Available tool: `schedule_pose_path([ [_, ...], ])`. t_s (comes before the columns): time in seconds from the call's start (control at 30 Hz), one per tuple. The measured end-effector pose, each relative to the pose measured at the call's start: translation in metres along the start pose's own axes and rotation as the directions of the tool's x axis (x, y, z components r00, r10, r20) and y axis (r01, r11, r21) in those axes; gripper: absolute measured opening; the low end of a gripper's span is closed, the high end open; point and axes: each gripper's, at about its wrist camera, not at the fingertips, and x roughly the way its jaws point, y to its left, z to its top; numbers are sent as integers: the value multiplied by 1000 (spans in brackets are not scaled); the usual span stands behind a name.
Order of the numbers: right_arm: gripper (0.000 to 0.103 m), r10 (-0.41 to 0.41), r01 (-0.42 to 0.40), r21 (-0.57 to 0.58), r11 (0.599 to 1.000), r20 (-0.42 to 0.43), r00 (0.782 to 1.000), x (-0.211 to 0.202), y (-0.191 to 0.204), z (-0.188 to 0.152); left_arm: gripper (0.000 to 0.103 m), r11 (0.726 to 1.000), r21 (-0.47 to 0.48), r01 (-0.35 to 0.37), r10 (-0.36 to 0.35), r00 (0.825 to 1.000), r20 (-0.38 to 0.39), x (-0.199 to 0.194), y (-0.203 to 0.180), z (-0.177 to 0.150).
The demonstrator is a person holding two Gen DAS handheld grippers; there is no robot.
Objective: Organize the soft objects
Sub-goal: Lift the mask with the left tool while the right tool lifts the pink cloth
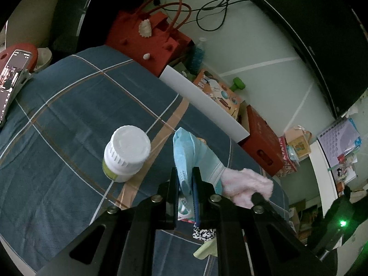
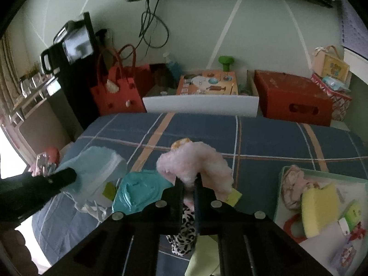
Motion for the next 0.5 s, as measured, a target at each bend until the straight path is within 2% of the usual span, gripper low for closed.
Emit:
schedule_pose_path([
  [0.2, 8, -9, 7, 24, 1000, 104, 995, -35, -8, 12, 10, 1000, 18, 24, -25, 999, 24, -11, -7, 0],
  [0.37, 8, -29, 20, 54, 998, 158, 987, -56, -20, 17, 10, 997, 45, 55, -57, 998, 38, -20, -19, -1],
  [0.5, 8, -66, 48, 92, 995, 209, 976, -77, -39, 20, 10, 994, 78, 80, -84, 995, 48, -28, -31, -4],
])
